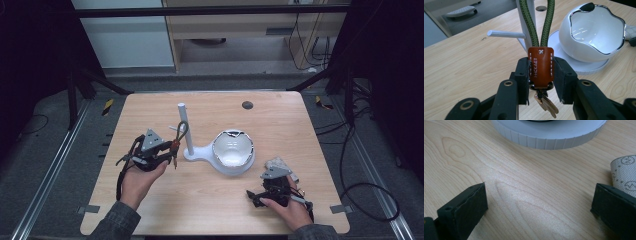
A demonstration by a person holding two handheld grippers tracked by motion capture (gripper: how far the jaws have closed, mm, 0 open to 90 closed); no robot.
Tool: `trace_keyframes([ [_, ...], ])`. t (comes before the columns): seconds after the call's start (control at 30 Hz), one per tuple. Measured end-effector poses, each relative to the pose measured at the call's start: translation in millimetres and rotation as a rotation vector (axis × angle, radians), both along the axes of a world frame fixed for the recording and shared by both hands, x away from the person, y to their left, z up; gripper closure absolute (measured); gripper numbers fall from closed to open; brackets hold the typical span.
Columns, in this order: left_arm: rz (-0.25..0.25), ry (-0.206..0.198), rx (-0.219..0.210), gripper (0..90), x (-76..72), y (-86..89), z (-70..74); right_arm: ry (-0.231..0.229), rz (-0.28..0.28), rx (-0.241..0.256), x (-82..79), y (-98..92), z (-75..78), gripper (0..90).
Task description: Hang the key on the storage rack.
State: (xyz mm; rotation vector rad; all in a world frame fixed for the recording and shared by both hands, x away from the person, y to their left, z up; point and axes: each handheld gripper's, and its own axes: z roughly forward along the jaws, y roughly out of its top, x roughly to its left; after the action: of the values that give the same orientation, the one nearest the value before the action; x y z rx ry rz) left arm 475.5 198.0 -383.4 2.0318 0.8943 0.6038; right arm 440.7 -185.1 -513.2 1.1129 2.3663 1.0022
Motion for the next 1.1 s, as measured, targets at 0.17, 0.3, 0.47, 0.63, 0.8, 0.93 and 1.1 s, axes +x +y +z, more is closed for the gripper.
trace_keyframes([
  [0.17,0.001,0.005,0.011,66.0,4.4,-3.5,-4.2,0.001,-0.001,0.001,-0.3,0.0,0.0,0.3],
  [0.3,0.002,0.009,0.014,66.0,6.6,-6.1,-6.1,-0.001,0.0,-0.001,-0.4,-0.1,-0.1,0.3],
  [0.47,0.003,0.01,0.013,65.9,7.8,-7.6,-7.3,-0.002,0.002,0.0,-0.5,-0.3,-0.2,0.3],
  [0.63,0.003,0.011,0.013,65.4,8.0,-8.1,-7.7,-0.002,0.002,0.0,-0.5,-0.3,-0.2,0.3],
  [0.8,0.021,-0.004,0.032,46.3,5.5,-7.2,-13.5,-0.003,0.002,0.0,-0.6,-0.3,-0.2,0.3],
  [0.93,0.039,-0.003,0.029,28.8,1.9,-0.6,-29.6,-0.003,0.002,0.001,-0.7,-0.3,-0.3,0.3],
  [1.1,0.079,0.015,0.034,18.5,-2.0,14.7,-58.2,-0.003,0.0,0.002,-0.9,-0.2,-0.3,0.4],
])
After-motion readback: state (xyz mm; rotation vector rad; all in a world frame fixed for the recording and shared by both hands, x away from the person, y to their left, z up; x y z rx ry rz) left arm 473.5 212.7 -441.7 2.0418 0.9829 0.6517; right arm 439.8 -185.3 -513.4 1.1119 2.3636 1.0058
